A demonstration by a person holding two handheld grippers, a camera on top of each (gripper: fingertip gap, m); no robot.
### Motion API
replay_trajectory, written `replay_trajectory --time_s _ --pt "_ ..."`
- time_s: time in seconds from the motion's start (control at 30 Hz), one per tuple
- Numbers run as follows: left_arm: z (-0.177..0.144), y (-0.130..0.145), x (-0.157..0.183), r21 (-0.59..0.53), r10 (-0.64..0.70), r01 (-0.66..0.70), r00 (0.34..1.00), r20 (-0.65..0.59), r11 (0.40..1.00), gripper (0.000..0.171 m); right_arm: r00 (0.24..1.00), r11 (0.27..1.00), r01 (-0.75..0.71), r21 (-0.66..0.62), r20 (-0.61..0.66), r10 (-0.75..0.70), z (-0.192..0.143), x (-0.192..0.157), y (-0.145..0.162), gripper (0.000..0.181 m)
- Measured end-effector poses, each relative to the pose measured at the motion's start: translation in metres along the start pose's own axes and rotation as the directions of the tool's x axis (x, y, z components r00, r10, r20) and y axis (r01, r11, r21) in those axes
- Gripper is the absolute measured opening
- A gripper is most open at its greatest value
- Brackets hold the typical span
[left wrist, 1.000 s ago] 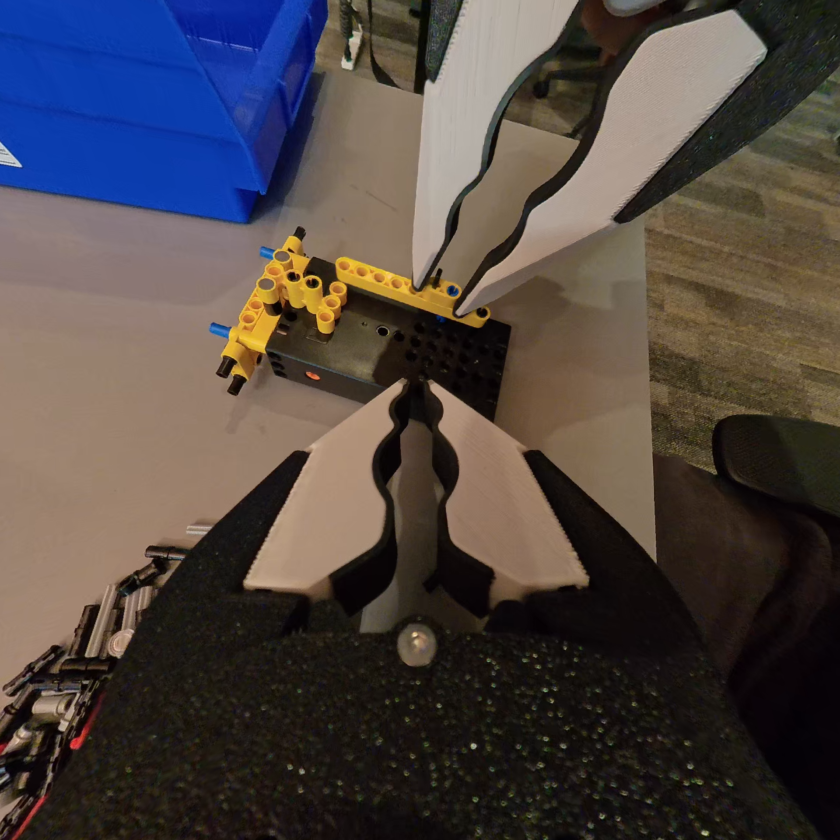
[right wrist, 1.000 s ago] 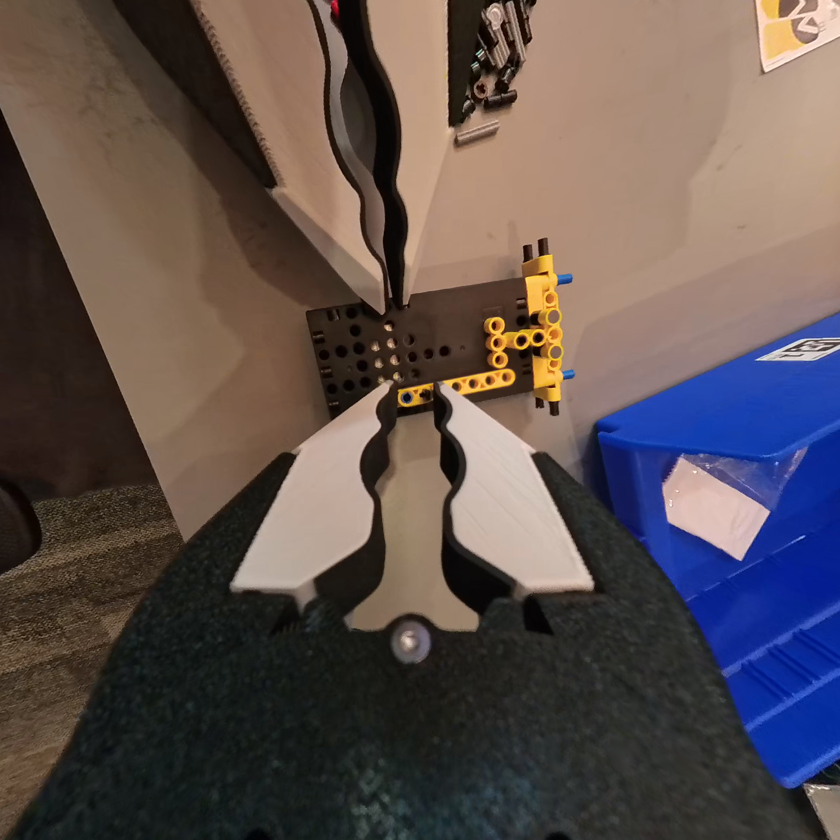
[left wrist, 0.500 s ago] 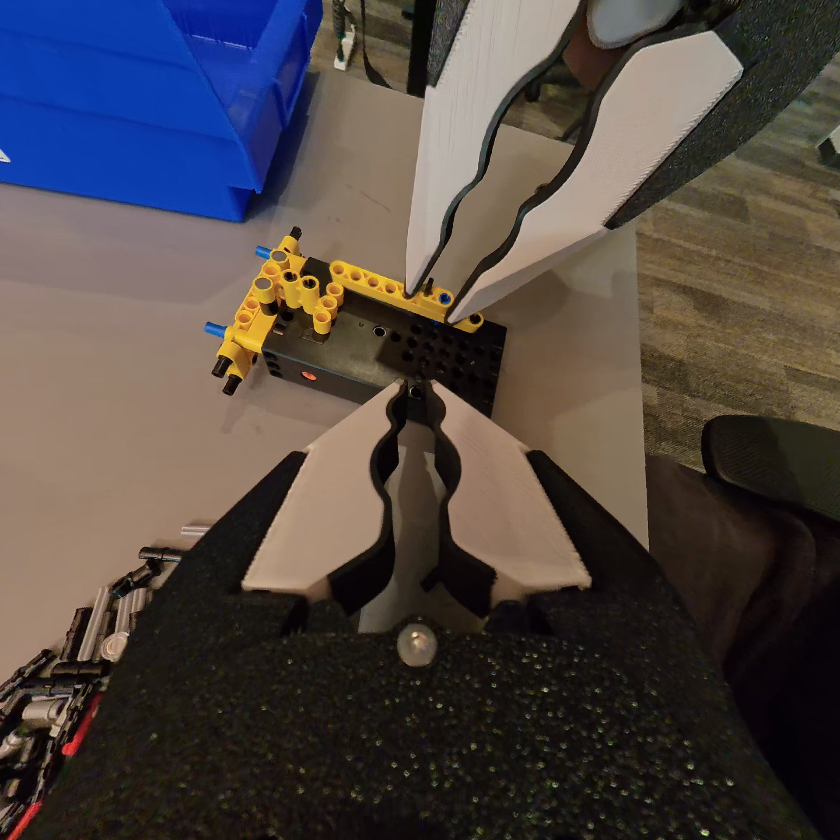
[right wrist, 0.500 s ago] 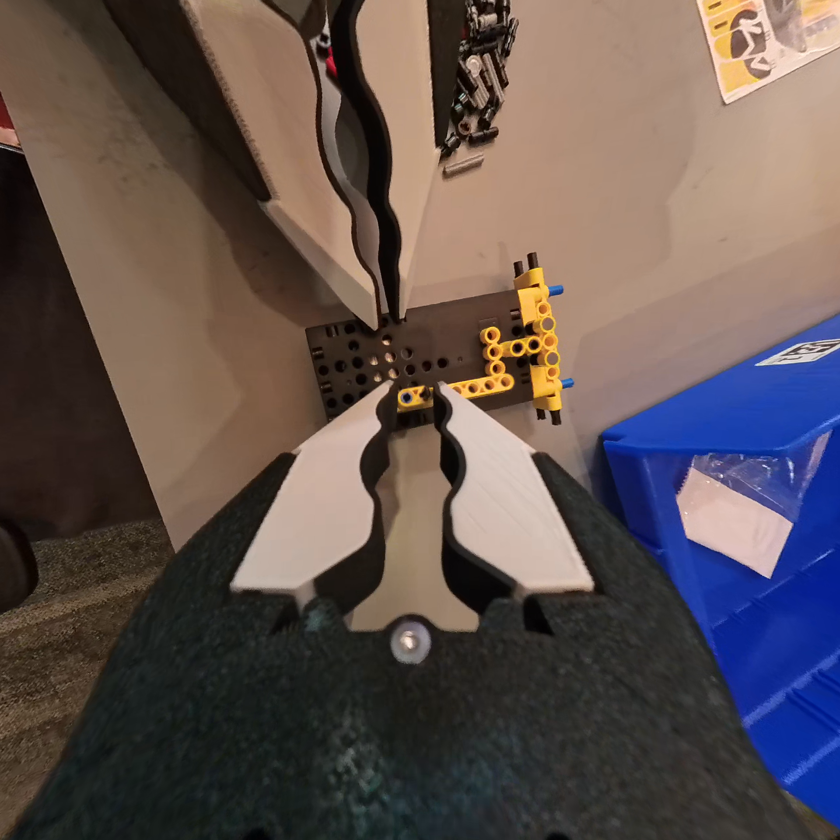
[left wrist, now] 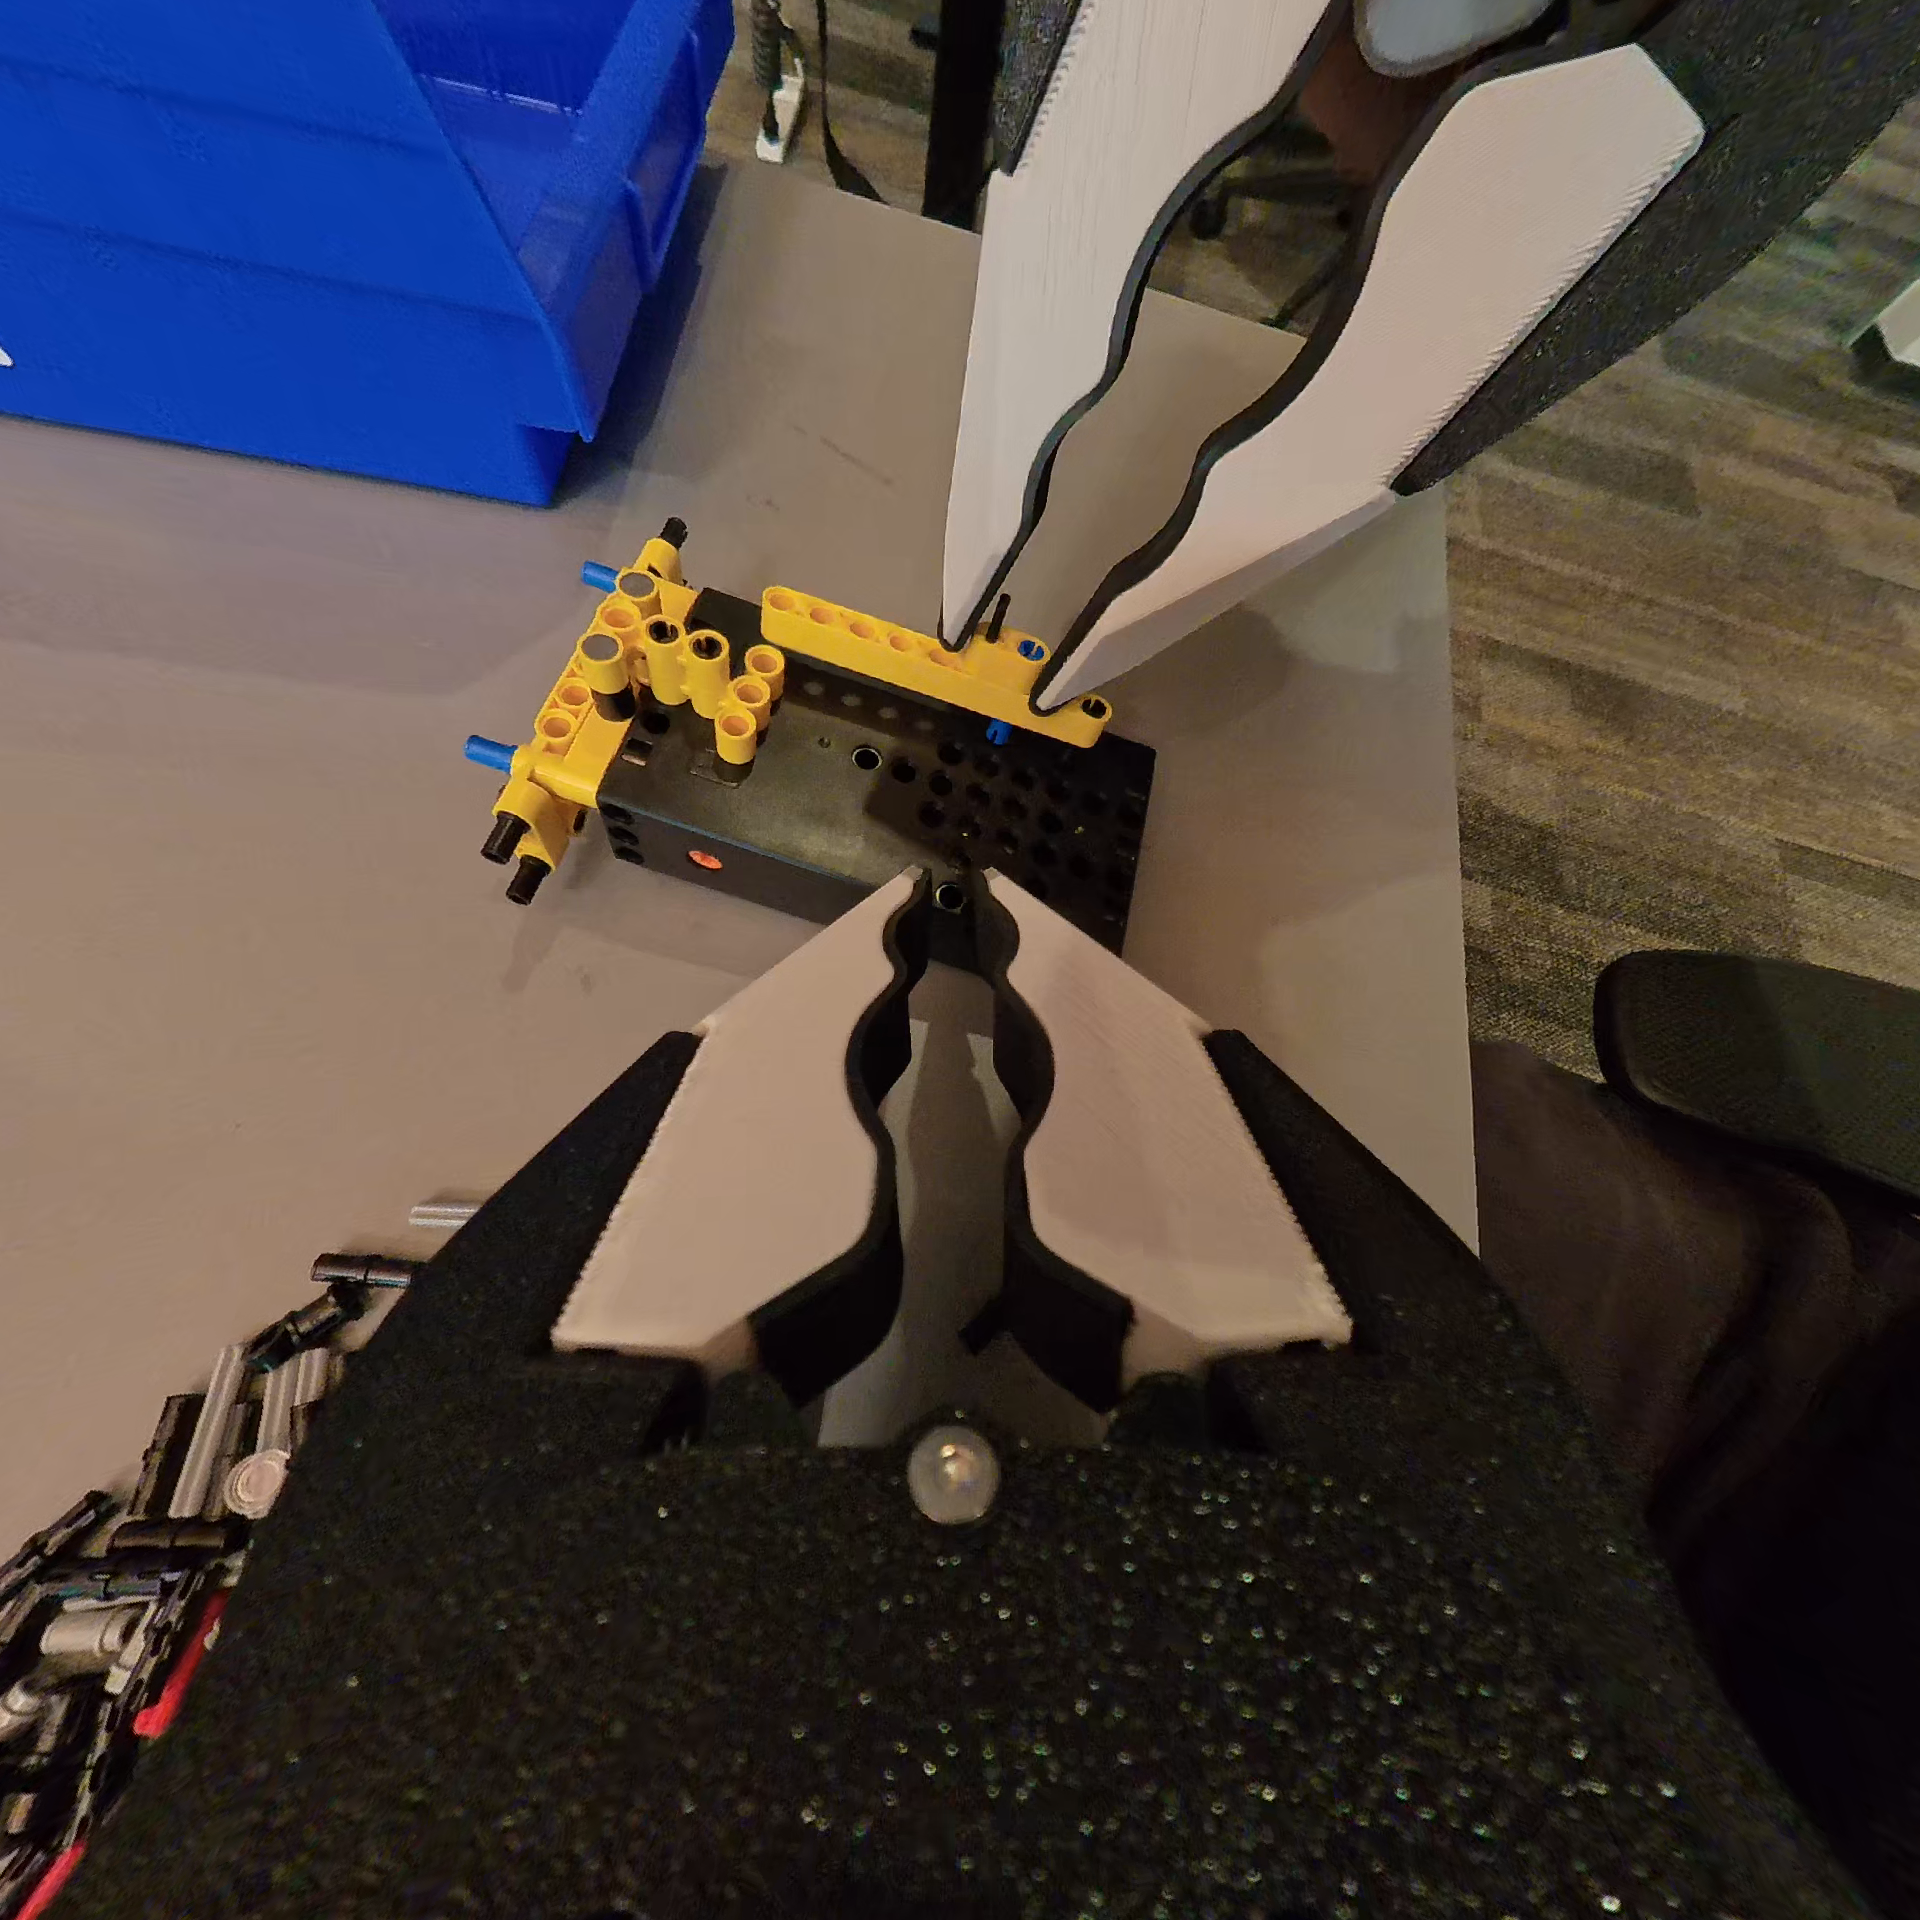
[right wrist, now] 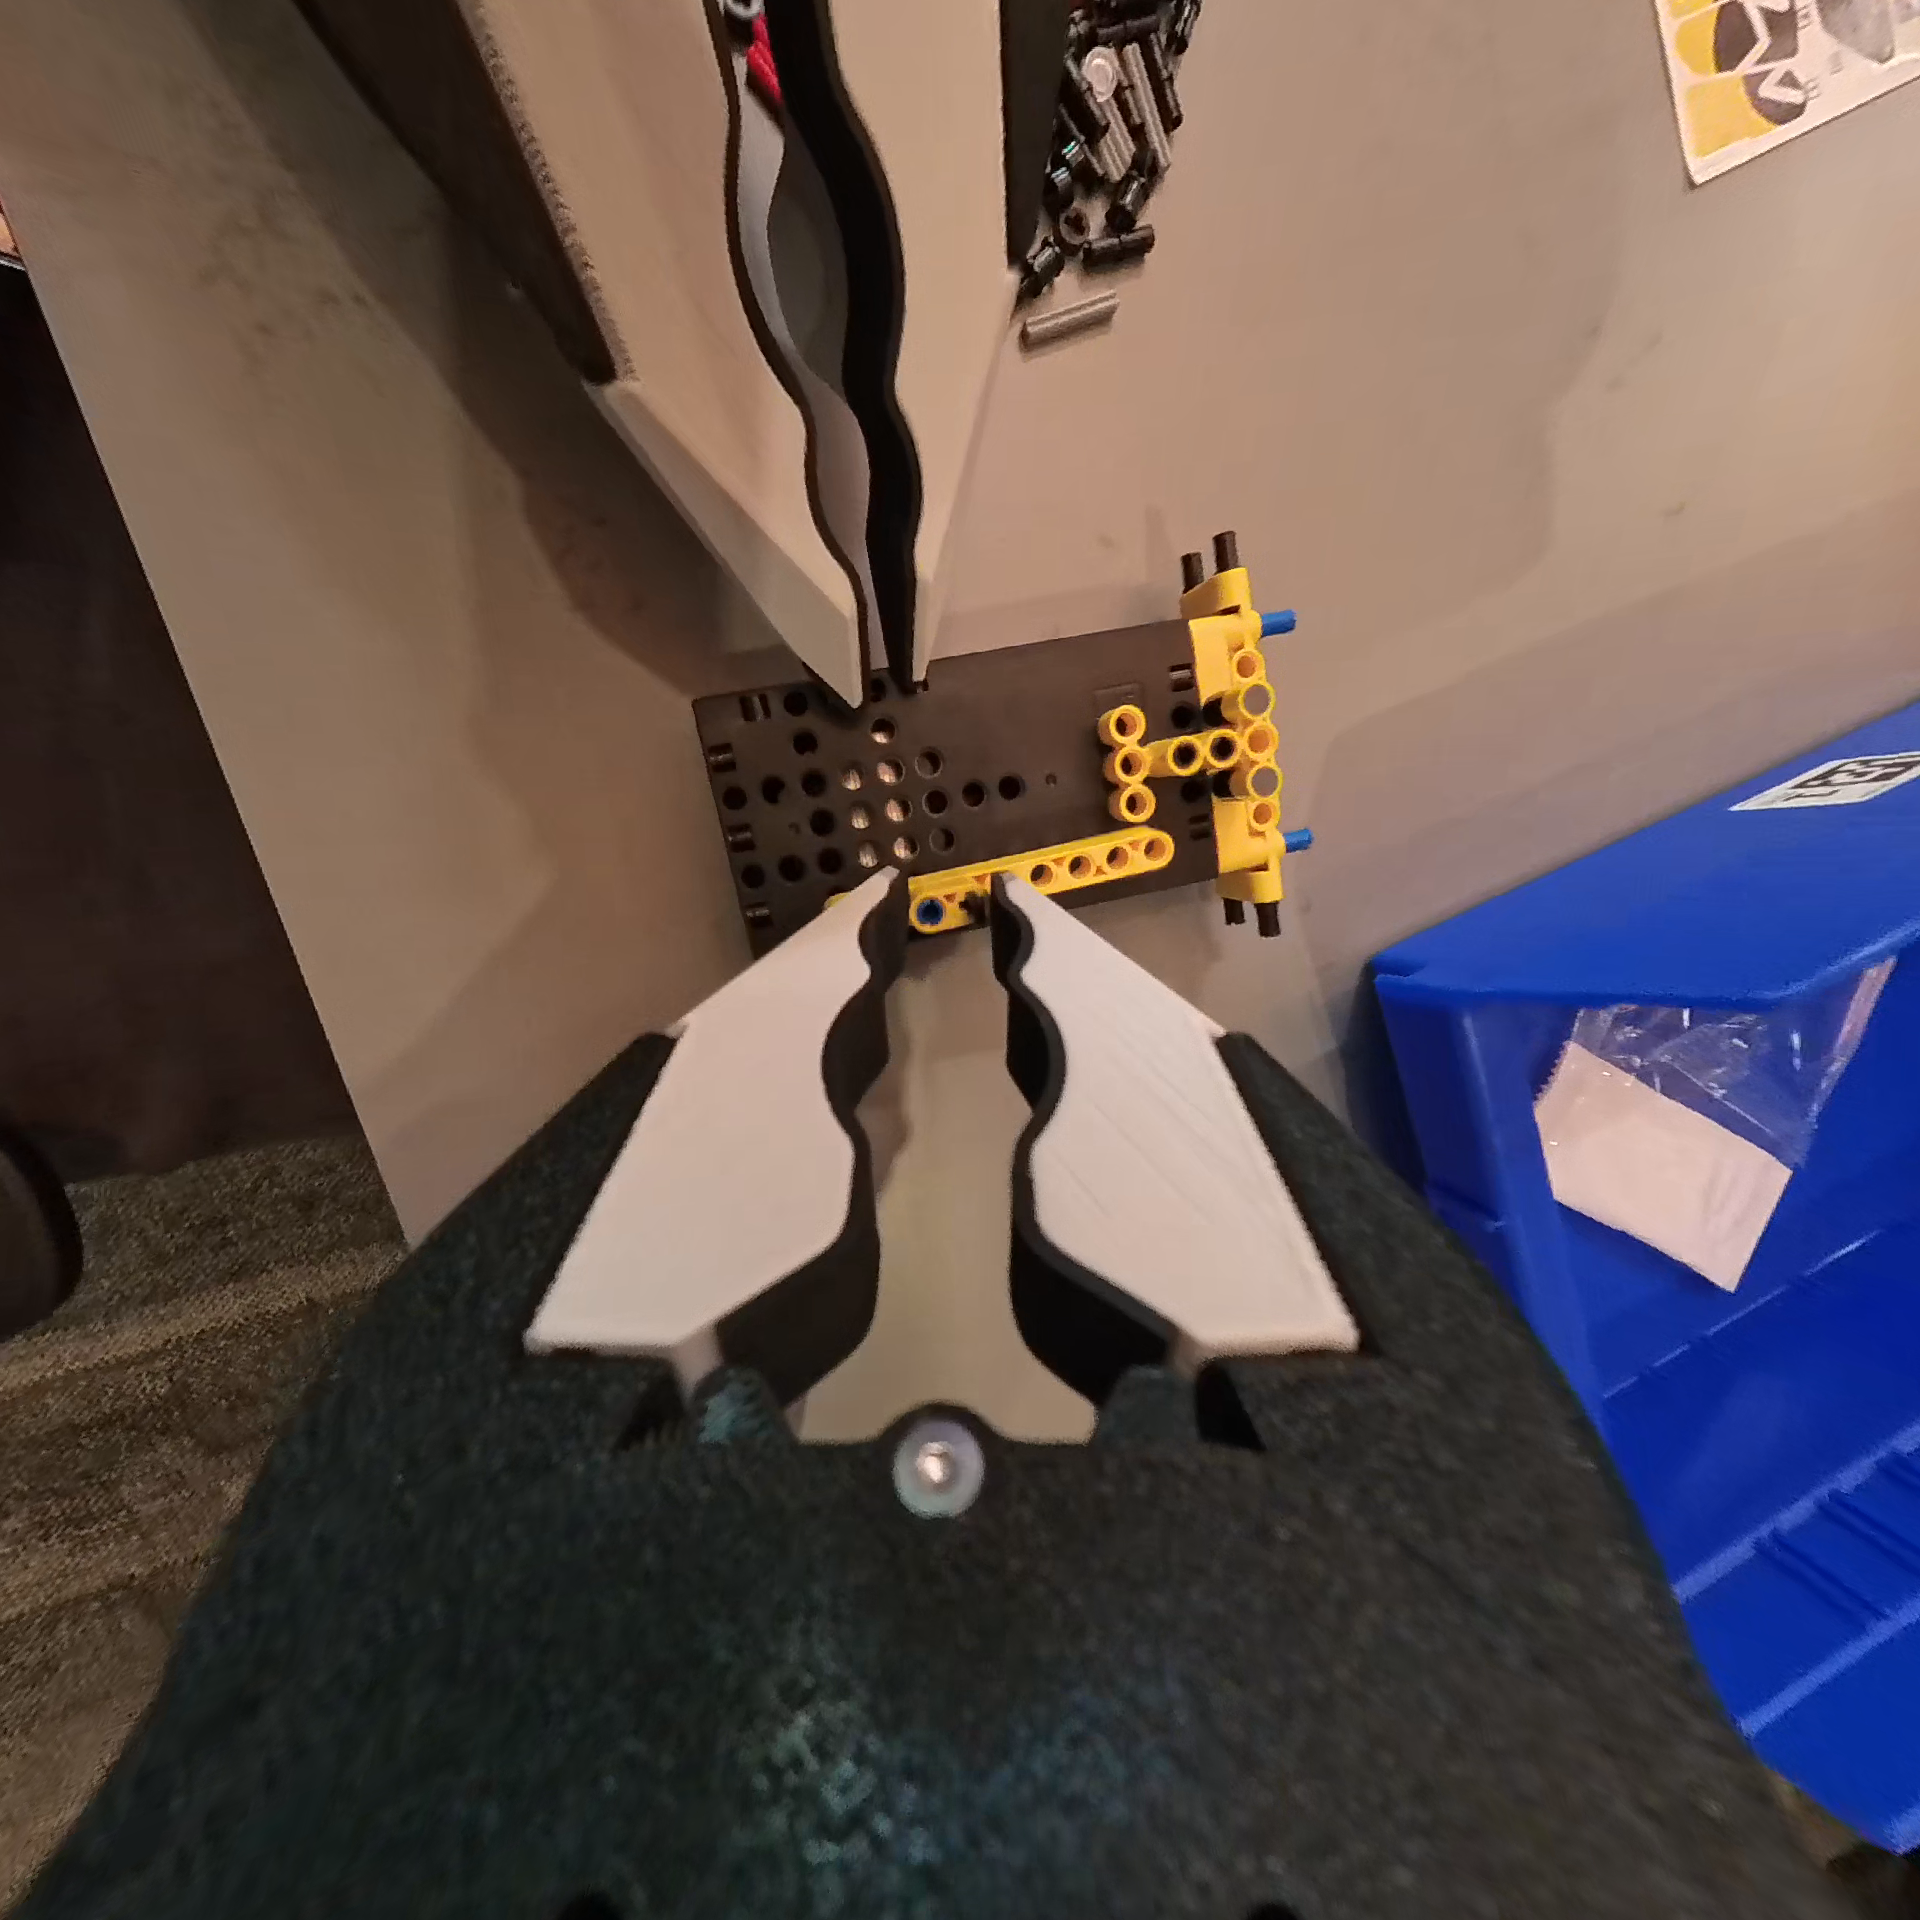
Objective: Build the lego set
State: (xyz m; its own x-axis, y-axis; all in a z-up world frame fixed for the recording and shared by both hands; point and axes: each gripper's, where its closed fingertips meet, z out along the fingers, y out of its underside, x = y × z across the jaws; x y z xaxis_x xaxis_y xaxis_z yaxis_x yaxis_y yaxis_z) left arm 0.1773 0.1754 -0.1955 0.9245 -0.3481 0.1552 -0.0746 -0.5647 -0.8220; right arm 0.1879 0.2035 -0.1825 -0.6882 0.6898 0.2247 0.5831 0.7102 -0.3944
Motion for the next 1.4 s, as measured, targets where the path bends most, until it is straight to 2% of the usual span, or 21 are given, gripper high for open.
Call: replay_trajectory --time_s 0.3,0.43,0.53,0.63,0.73,0.83,0.97,1.13,1.2,1.37,1.4 --pt "0.0 0.0 0.0 -0.001 0.0 0.0 1.0 0.001 1.0 0.007 0.997 0.995 0.034 -0.097 0.073 -0.027 0.0 0.0 0.002 0.016" --pt "0.0 0.0 0.0 -0.003 0.004 -0.004 1.0 0.004 1.0 0.007 0.987 0.985 0.045 -0.164 0.158 -0.019 0.003 -0.007 0.011 0.015" --pt "0.0 0.0 0.0 -0.002 0.002 -0.002 1.0 0.001 1.0 0.007 0.986 0.975 0.067 -0.212 0.163 -0.032 0.008 -0.005 0.019 0.012" --pt "0.0 0.0 0.0 -0.002 -0.005 0.005 1.0 -0.004 1.0 0.007 0.987 0.991 0.007 -0.135 0.161 0.015 -0.001 -0.004 0.008 0.012" --pt "0.0 0.0 0.0 -0.005 -0.002 0.002 1.0 0.0 1.0 0.007 0.992 0.996 -0.063 -0.066 0.102 0.07 -0.016 0.005 0.009 0.013" --pt "0.0 0.0 0.0 -0.008 0.005 -0.005 1.0 0.008 1.0 0.007 0.99 0.99 -0.13 -0.051 0.041 0.133 -0.022 0.008 0.032 0.013" --pt "0.0 0.0 0.0 -0.008 0.013 -0.012 1.0 0.019 1.0 0.007 0.975 0.975 -0.219 -0.021 0.023 0.22 -0.016 -0.002 0.061 0.015" --pt "-0.001 0.0 0.001 -0.003 0.011 -0.011 1.0 0.013 1.0 0.007 0.952 0.948 -0.304 0.091 -0.011 0.306 -0.006 -0.003 0.065 0.046" --pt "-0.001 -0.002 0.002 0.006 0.008 -0.008 1.0 0.003 1.0 0.007 0.954 0.952 -0.294 0.082 -0.035 0.298 0.001 -0.003 0.07 0.058" --pt "-0.003 -0.006 0.001 0.031 -0.007 0.007 1.0 -0.01 0.999 0.007 0.939 0.936 -0.343 0.078 0.014 0.343 0.011 -0.006 0.078 0.059" --pt "-0.004 -0.007 0.001 0.039 -0.012 0.013 1.0 -0.013 0.999 0.007 0.936 0.932 -0.353 0.082 0.036 0.351 0.011 -0.007 0.078 0.055"
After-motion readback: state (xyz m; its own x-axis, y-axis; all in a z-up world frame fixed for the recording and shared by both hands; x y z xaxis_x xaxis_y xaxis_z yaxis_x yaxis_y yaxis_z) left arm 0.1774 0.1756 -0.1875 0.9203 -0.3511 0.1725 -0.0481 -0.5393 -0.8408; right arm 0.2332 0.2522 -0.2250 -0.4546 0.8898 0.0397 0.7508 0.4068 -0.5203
